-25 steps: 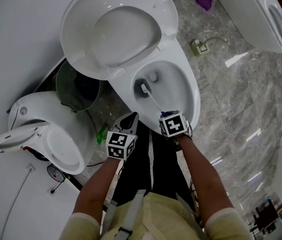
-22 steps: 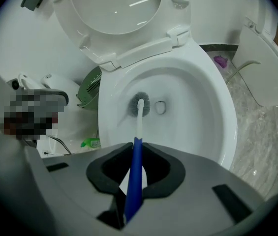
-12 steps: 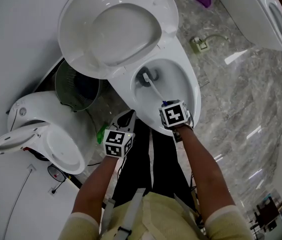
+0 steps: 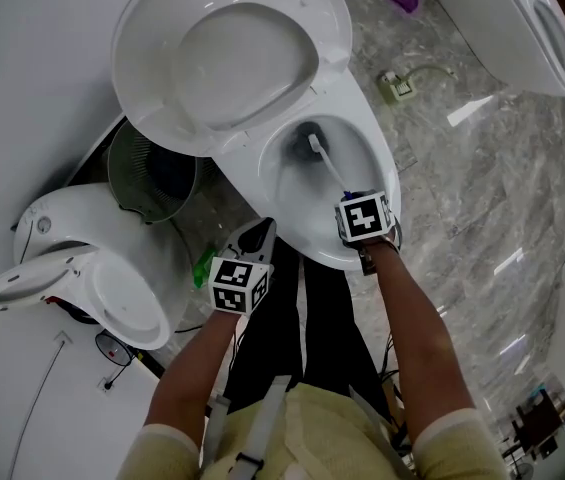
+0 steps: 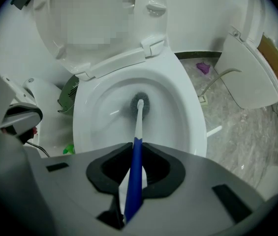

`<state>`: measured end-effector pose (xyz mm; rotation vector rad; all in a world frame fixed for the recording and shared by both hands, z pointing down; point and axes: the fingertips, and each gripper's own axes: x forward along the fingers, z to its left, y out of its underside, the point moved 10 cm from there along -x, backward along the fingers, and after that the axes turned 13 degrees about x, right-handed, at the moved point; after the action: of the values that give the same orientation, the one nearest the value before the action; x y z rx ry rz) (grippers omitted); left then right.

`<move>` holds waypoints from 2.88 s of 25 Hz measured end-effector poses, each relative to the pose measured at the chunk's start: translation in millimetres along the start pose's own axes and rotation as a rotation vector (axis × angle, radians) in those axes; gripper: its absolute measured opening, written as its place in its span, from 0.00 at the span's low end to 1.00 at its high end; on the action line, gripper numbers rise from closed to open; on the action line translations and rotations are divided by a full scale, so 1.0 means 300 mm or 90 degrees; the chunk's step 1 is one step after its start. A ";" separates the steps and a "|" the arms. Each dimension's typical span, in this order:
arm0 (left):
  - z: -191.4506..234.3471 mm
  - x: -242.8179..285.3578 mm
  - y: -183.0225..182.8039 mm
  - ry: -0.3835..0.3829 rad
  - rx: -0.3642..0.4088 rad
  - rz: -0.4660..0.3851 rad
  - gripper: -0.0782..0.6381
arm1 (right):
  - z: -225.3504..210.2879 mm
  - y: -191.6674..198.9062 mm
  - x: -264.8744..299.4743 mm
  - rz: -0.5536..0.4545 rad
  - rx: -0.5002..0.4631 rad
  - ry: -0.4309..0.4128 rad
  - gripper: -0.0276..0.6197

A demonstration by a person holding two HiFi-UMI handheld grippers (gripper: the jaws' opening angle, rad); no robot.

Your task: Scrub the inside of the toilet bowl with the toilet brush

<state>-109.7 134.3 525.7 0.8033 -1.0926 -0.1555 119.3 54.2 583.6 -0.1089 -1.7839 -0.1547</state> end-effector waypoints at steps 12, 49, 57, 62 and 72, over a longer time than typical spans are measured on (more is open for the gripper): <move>-0.009 0.003 -0.003 -0.004 -0.001 0.000 0.13 | -0.073 0.163 -0.016 0.036 -0.018 0.047 0.15; -0.061 -0.057 0.015 -0.003 -0.039 0.019 0.13 | 0.094 0.278 -0.083 0.090 -0.027 -0.055 0.15; -0.042 -0.068 0.026 -0.021 -0.054 0.007 0.13 | 0.152 0.151 -0.057 0.053 -0.076 -0.058 0.15; -0.031 -0.068 0.016 -0.028 -0.057 -0.003 0.13 | 0.184 0.074 -0.047 0.029 -0.125 -0.041 0.15; -0.009 -0.086 0.027 -0.036 -0.055 -0.001 0.13 | 0.126 -0.048 -0.035 0.004 -0.096 0.009 0.15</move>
<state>-121.9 154.1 511.4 0.7257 -1.1304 -0.2264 82.8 46.3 564.8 -0.2214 -1.7568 -0.2855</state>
